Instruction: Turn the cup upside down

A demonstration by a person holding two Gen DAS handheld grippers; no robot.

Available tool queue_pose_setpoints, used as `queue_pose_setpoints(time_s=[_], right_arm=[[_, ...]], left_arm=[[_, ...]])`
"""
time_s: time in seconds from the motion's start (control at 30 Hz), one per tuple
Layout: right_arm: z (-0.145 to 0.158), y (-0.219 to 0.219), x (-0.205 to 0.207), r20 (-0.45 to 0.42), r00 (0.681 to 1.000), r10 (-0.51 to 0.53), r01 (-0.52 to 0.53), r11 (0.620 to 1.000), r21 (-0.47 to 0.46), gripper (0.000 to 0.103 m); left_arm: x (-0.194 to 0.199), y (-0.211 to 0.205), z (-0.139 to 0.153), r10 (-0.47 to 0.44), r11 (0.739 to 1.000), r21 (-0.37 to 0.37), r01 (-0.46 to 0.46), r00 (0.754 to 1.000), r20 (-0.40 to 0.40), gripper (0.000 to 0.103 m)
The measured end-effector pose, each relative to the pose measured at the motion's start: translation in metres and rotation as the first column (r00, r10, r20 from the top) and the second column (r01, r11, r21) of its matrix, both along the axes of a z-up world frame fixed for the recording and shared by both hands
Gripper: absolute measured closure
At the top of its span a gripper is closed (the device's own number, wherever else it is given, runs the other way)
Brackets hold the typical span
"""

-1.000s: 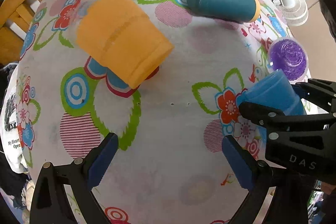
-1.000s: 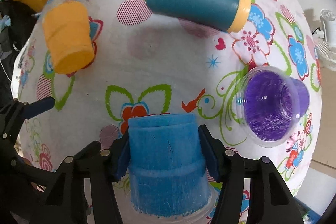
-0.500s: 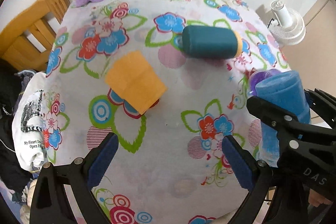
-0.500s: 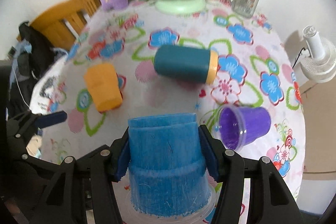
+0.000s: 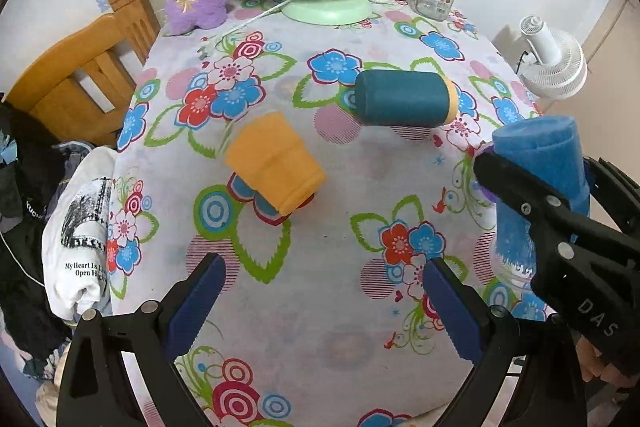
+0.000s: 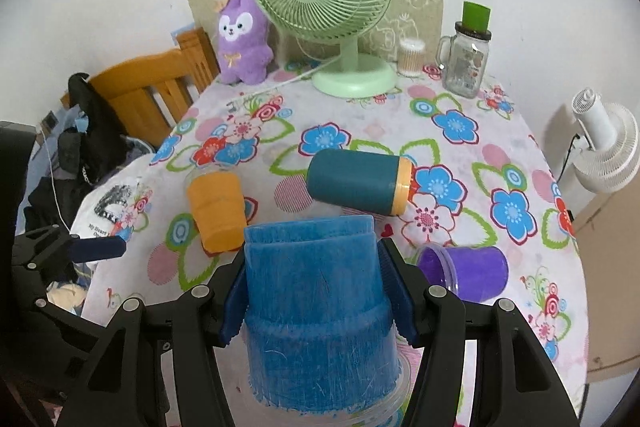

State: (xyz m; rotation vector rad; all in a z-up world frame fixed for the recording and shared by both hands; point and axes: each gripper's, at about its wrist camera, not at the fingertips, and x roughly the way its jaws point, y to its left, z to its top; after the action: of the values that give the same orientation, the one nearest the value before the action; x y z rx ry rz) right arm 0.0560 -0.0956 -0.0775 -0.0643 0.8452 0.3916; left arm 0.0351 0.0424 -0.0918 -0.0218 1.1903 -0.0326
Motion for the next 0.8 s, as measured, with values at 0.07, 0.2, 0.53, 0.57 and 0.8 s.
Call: queue_pose_setpoints(time_s=[0.07, 0.2, 0.53, 0.57, 0.8], right_arm=[[-0.003, -0.002, -0.003, 0.052, 0.999, 0.000, 0.000, 1.000, 0.006, 0.041], [-0.012, -0.007, -0.003, 0.107, 0.994, -0.016, 0.012, 0.999, 0.035, 0.041], [-0.060, 0.000, 0.019, 0.161, 0.987, -0.031, 0.016, 0.996, 0.091, 0.041], [-0.062, 0.001, 0.021, 0.168, 0.985, -0.031, 0.015, 0.995, 0.095, 0.041], [-0.081, 0.008, 0.034, 0.163, 0.986, -0.036, 0.019, 0.995, 0.101, 0.041]], left_arm=[[-0.001, 0.000, -0.006, 0.007, 1.000, -0.026, -0.007, 1.000, -0.003, 0.003], [0.000, 0.000, -0.023, 0.039, 0.998, -0.055, -0.041, 0.999, -0.034, 0.003], [0.015, 0.012, -0.054, 0.120, 0.992, -0.046, -0.121, 0.992, -0.029, 0.003], [0.015, 0.014, -0.054, 0.124, 0.991, -0.041, -0.125, 0.992, -0.023, 0.003], [0.018, 0.022, -0.064, 0.145, 0.989, -0.020, -0.145, 0.989, -0.010, 0.003]])
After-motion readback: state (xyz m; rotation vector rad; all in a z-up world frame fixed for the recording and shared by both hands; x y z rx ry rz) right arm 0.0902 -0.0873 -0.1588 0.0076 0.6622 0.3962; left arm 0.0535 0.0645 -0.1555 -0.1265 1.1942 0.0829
